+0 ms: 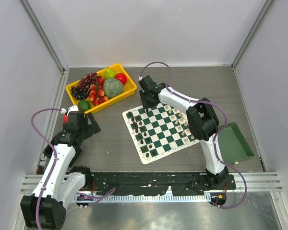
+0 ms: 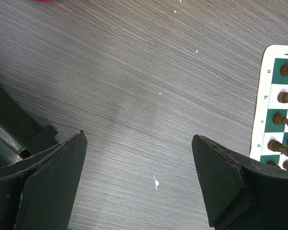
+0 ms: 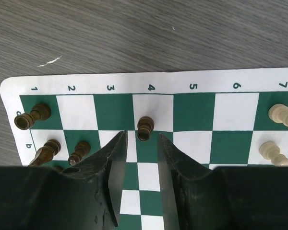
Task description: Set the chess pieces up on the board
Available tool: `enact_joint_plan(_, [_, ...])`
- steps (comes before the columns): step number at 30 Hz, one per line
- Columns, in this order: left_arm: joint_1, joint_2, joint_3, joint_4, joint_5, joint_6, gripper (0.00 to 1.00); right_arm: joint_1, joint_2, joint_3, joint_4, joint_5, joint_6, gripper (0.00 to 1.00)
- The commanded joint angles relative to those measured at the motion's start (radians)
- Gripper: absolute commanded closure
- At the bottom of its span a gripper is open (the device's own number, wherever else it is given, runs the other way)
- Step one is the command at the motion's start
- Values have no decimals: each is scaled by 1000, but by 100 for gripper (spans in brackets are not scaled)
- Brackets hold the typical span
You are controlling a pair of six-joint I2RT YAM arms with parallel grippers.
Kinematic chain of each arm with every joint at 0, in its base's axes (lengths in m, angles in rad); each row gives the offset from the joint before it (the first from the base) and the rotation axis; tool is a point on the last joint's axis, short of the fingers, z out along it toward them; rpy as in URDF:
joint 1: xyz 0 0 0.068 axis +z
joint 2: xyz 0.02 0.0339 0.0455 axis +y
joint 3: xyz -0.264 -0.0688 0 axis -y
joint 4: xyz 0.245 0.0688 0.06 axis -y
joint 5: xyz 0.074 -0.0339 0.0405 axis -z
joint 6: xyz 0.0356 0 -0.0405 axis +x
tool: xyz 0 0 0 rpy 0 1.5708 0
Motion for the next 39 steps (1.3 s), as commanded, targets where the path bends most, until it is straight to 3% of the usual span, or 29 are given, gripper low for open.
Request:
enact_joint_plan(1, [5, 0, 19, 11, -12, 10, 1, -9, 3, 13, 26, -18, -1, 64])
enact_joint_plan(11, [4, 0, 19, 15, -9, 6, 1, -9, 35, 27, 28, -33, -3, 66])
enact_joint_plan(18, [5, 6, 17, 20, -6, 6, 1, -9, 34, 33, 26, -28, -3, 73])
enact_joint_plan(23, [5, 6, 17, 21, -5, 6, 1, -9, 22, 33, 31, -27, -10, 72])
enact_joint_plan(24, [5, 7, 20, 21, -5, 6, 1, -9, 22, 35, 29, -24, -12, 66])
enact_joint_plan(29, [5, 7, 19, 21, -5, 6, 1, -9, 22, 42, 29, -22, -13, 63])
enact_joint_plan(39, [5, 7, 22, 21, 0, 6, 1, -9, 23, 48, 29, -19, -10, 69])
